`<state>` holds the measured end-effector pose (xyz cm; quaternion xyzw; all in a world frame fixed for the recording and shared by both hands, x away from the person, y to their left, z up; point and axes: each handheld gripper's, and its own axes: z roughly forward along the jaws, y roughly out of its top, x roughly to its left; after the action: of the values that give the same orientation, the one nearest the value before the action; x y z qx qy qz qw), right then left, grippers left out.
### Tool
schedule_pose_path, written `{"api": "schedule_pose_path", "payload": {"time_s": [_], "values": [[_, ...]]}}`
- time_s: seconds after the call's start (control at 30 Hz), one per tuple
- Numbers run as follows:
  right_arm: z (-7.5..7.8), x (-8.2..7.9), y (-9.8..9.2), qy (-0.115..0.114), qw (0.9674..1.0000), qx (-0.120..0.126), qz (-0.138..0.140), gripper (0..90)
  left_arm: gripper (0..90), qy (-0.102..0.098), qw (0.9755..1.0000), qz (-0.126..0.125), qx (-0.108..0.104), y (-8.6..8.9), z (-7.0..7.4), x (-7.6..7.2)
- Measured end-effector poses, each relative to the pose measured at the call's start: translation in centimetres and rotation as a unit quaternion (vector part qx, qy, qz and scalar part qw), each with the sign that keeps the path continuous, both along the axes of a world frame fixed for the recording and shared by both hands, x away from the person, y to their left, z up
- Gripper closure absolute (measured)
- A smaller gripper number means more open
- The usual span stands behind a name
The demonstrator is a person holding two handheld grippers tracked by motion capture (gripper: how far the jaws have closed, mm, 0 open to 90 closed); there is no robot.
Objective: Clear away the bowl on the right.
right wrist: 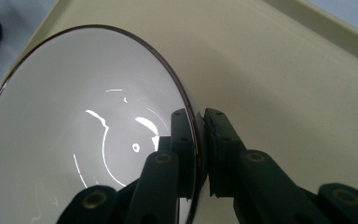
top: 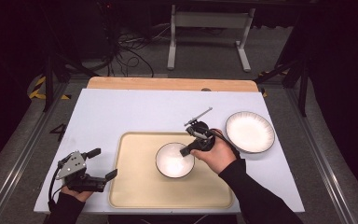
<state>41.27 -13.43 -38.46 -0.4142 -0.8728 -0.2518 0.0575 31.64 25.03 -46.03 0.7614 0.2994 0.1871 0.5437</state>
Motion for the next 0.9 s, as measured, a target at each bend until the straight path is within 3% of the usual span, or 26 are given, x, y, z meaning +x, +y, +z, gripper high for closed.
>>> {"api": "schedule_pose_path", "payload": {"time_s": [0.6,0.9], "values": [[-2.3,0.5,0.7,0.010,0.9999,-0.009,-0.004,82.8,0.7,-0.001,1.0000,-0.001,0.000,0.0,0.0,0.0],[-2.6,0.5,0.9,0.013,0.9999,-0.008,-0.001,82.4,0.7,-0.001,1.0000,-0.001,0.000,0.0,0.0,0.0]]}}
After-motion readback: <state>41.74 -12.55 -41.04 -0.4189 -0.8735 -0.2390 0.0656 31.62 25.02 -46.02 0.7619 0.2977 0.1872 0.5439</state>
